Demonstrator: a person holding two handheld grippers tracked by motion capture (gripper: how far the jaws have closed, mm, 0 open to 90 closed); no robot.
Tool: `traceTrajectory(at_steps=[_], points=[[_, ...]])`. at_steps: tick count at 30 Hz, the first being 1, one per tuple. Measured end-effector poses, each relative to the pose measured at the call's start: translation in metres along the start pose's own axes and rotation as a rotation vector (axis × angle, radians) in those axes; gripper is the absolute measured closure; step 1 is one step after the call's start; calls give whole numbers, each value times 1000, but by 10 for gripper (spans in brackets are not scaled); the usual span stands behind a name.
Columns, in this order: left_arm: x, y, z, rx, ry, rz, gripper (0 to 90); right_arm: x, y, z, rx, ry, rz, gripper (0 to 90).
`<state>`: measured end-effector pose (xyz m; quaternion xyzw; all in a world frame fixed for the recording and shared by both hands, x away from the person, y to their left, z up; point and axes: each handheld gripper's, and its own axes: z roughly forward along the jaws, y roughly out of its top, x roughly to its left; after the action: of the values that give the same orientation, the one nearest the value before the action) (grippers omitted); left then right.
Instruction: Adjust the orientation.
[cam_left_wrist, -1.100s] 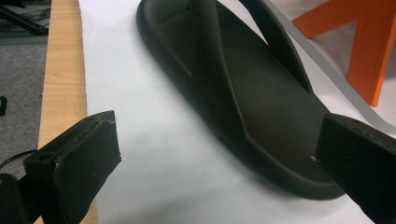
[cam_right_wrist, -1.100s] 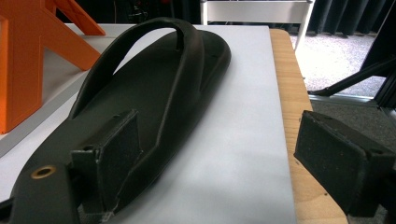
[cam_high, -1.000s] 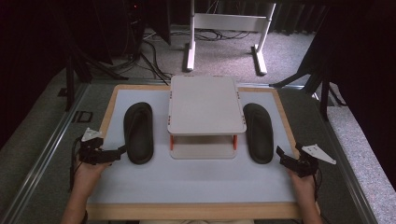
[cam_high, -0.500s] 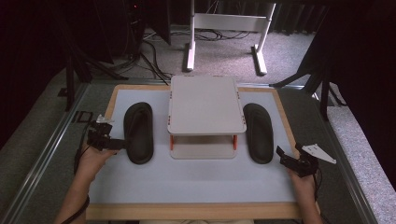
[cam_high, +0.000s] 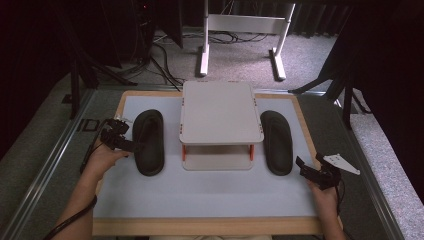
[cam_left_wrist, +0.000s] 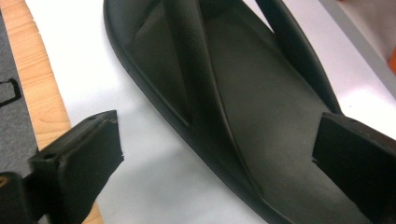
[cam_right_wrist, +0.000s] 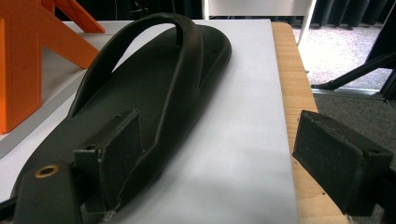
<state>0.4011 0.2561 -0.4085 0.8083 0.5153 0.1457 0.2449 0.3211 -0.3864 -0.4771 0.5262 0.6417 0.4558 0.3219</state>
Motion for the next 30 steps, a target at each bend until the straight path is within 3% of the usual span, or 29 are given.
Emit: traceTrajectory(at_steps=[2,4,7,13,16,19,22,30], points=[[2,4,2,14,-3,-4,74,0,0,0,0,1,1,146],[5,8,3,17,-23,-20,141,0,0,0,0,-1,0,146],[10,16,7,40,-52,-44,182,3,0,0,4,-7,-31,146],[17,27,13,58,-82,-130,240,4,0,1,6,-8,-47,146],[21,31,17,78,-89,-170,317,4,0,1,6,-5,-42,147],[25,36,21,97,-82,-219,327,4,0,1,8,-8,-47,147],[27,42,25,115,-57,-244,355,5,0,1,7,-8,-49,174],[22,48,34,159,-48,-173,480,4,0,1,8,-8,-47,174]])
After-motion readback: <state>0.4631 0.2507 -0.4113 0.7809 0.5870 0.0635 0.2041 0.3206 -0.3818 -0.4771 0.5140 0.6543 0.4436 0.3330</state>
